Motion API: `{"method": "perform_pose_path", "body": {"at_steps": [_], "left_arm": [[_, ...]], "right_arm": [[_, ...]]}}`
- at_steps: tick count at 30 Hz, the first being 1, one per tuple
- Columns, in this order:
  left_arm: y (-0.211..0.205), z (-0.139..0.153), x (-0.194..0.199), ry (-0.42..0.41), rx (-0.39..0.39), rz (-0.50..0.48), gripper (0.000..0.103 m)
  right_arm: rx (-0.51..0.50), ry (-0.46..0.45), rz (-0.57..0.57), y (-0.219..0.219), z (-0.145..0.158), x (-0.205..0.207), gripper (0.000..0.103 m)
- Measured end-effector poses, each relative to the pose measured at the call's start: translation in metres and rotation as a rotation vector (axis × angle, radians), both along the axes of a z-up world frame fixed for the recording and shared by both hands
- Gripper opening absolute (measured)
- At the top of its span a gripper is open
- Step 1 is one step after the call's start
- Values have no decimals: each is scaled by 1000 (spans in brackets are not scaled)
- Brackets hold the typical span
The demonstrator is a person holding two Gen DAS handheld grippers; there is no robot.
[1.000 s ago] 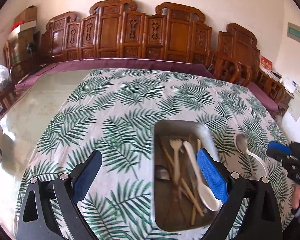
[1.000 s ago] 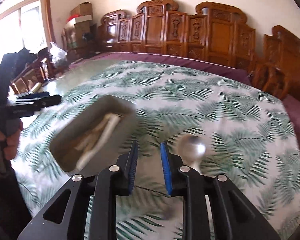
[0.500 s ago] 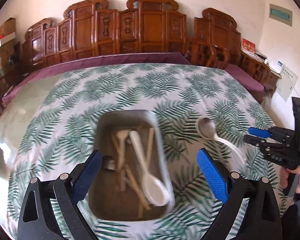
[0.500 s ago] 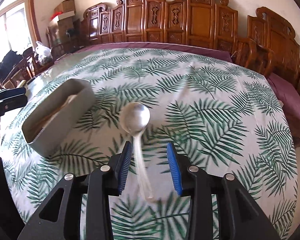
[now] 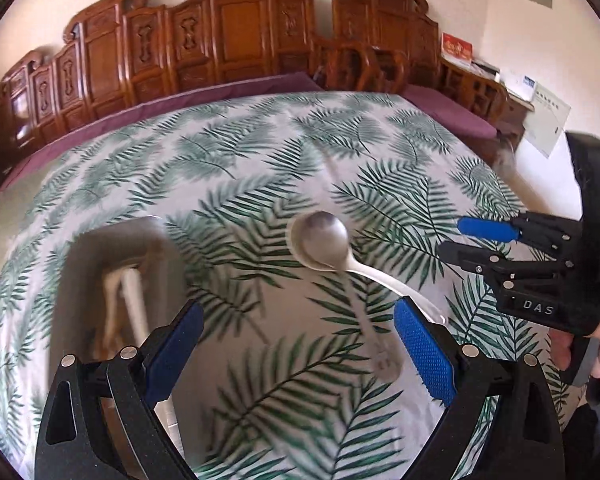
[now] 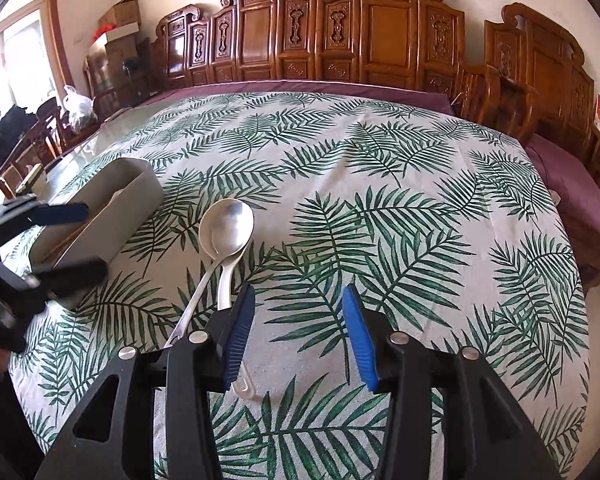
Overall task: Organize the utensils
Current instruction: 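Close the left tool on a steel spoon while the right tool approaches a white spoon, then grasp the white plastic spoon by its handle with the right tool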
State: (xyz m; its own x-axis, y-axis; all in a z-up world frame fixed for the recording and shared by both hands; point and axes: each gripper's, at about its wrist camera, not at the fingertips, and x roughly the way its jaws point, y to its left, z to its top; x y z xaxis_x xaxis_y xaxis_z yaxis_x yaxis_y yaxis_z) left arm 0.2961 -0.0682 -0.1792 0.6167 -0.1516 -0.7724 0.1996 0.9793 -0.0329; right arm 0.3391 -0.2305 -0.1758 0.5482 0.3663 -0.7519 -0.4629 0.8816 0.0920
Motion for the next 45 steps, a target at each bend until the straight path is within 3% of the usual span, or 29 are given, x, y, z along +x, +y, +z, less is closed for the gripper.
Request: {"method": "perform_pose_path", "body": {"at_steps": [12,23,28,30,32,45], "left_arm": [[-32,-36,32,91,7,-17,69],[-44,-53,46,131,32,-26,29],[-43,-58,50,133,27,-16,24],[-41,-58,52,136,16,-16,11],[-38,-58,52,140,0,-11,5],[-7,-33,33,94,-68,3,5]], "right_arm": [[1,4,-18,-6,0,3,48],[14,1,-7,-4,1,2,48],[11,2,1,-1,1,2,48],[9,6,7,2,-1,2,48],[6,9,15,5,-2,2,48],[0,48,91,41,-25,11,48]]}}
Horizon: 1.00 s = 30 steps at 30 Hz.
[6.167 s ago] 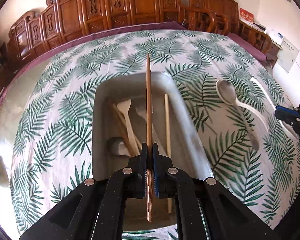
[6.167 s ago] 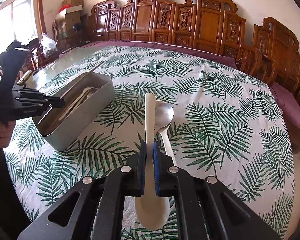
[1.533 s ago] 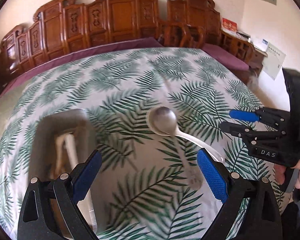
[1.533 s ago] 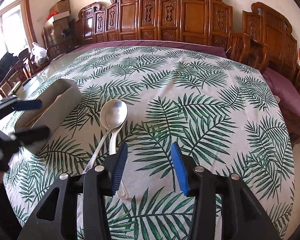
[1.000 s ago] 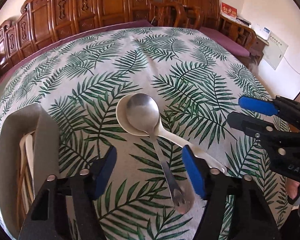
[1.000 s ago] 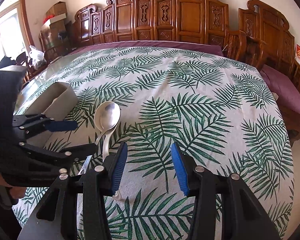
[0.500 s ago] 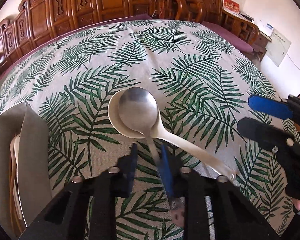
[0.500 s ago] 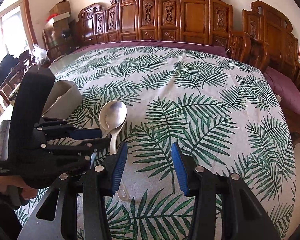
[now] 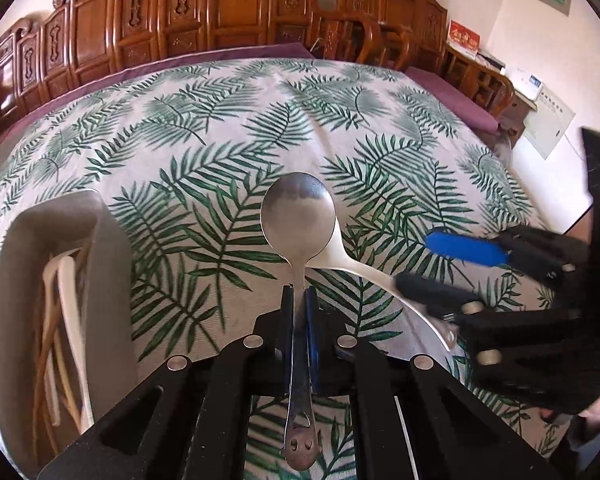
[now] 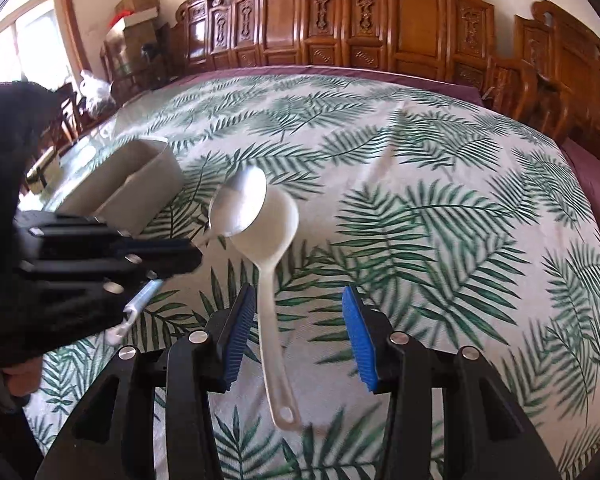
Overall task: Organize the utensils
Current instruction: 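Grasp the white plastic spoon by its handle with the right tool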
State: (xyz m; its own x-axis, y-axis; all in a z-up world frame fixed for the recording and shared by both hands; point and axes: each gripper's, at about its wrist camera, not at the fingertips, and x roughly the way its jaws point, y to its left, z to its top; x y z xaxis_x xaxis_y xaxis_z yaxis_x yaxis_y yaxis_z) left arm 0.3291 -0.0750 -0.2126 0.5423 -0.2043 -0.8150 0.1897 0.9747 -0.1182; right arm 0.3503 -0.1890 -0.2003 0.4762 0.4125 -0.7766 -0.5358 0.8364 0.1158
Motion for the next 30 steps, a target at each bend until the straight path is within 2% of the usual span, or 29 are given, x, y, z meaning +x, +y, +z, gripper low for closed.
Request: {"method": "perform_pose_path", "body": {"at_steps": [15,24,27,29,30], "left_arm": [[19,20,-17,-30,13,9,5],[26,38,-33,-48,29,22,5],[28,47,-40,-60,32,20,5],[29,53,-45,-70,31,15,5],[29,56,-47,-74,31,11,5]], "right_arm": [[-43,33,22,30,-21,12,48],[-91,35,33,34,-22,9,49],[-115,37,21,36,-21,10,44],[-127,35,3,35,-21,9,37],[-129,38,1,34,-21,9,26]]}}
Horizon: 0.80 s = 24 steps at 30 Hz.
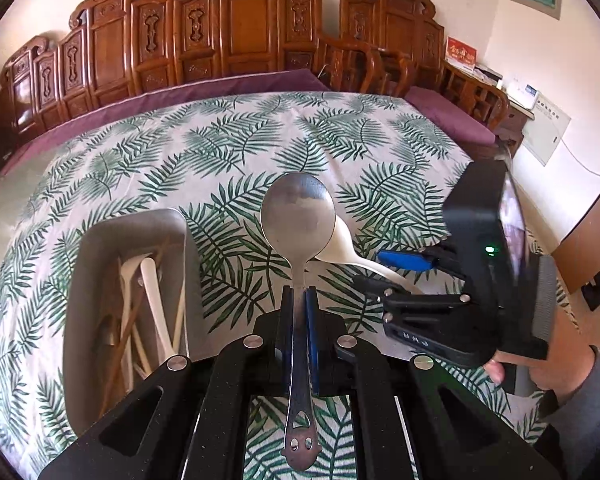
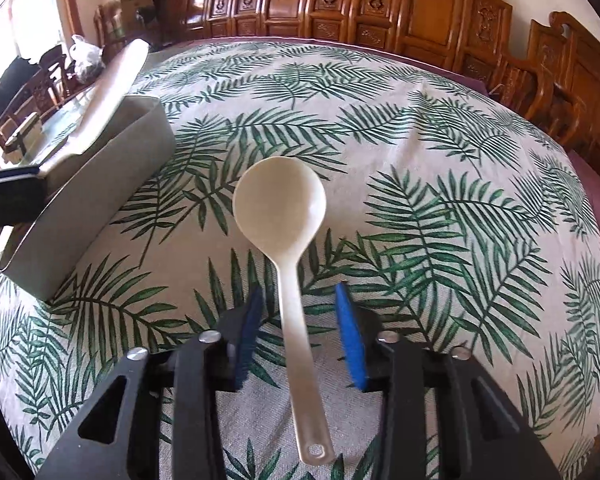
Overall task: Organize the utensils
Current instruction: 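Grasp the white plastic spoon by its handle with the right tool, then carry the steel spoon into the grey tray and open the left tool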
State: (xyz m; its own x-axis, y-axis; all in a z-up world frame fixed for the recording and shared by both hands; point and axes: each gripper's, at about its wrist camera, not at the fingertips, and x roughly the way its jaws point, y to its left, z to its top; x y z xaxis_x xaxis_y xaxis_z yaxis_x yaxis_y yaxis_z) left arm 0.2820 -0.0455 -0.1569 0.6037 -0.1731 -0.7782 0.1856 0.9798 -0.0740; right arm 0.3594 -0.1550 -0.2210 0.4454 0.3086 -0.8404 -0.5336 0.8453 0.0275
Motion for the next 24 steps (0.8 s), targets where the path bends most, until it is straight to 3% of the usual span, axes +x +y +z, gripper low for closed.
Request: {"method": "perform_pose_path", "body": {"at_steps": [1,3,11,24], "left_arm": [[1,3,-3,-5,0,-3,5],[3,6,-6,-12,-5,-6,5],[23,15,-19,-37,-8,0,5],[70,27,-26,-81,-21,0,5]], "right_arm": [[-1,3,-2,-1,0,0,16],[2,15,-12,-4,1,-2,12],[21,11,-37,-9,5,-15,11],[41,-86,-51,-8,61,-61,11]]}}
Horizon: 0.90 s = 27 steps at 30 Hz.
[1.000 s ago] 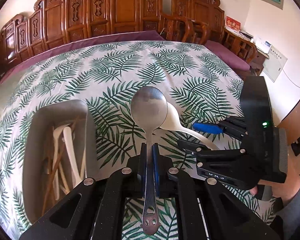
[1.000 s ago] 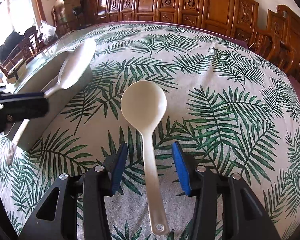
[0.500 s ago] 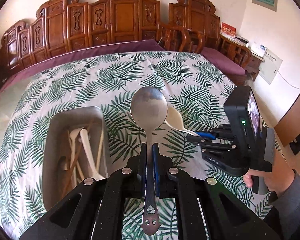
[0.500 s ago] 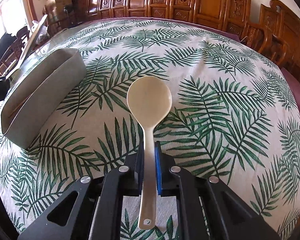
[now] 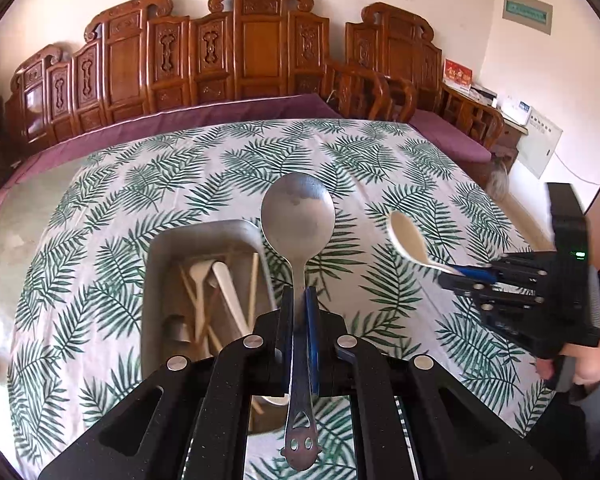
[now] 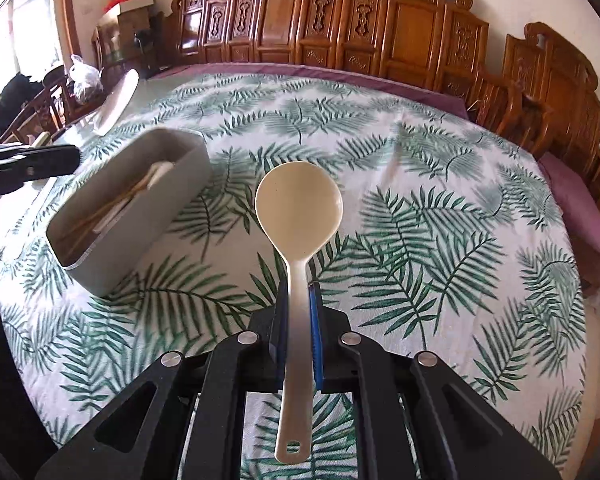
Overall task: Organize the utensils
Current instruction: 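Carry the steel spoon into the grey tray and open the left tool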
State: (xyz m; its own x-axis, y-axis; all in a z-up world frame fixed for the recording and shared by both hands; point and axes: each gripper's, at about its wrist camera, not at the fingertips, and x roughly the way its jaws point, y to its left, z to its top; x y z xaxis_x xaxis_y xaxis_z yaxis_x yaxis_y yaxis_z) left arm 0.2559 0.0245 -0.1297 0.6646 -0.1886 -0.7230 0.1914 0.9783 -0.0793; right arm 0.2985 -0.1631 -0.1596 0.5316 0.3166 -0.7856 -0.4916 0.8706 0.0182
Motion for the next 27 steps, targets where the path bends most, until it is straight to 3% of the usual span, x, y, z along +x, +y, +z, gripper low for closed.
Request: {"method": "perform_pose_path", "body": {"at_steps": [12,27], "left_arm": [[50,-30,28,37,-50,71,5],[76,-72,47,135,-37,122,5]], "right_arm": [[28,-69,60,43,44,-6,11],[46,-29,109,94,35,-8,11]]}}
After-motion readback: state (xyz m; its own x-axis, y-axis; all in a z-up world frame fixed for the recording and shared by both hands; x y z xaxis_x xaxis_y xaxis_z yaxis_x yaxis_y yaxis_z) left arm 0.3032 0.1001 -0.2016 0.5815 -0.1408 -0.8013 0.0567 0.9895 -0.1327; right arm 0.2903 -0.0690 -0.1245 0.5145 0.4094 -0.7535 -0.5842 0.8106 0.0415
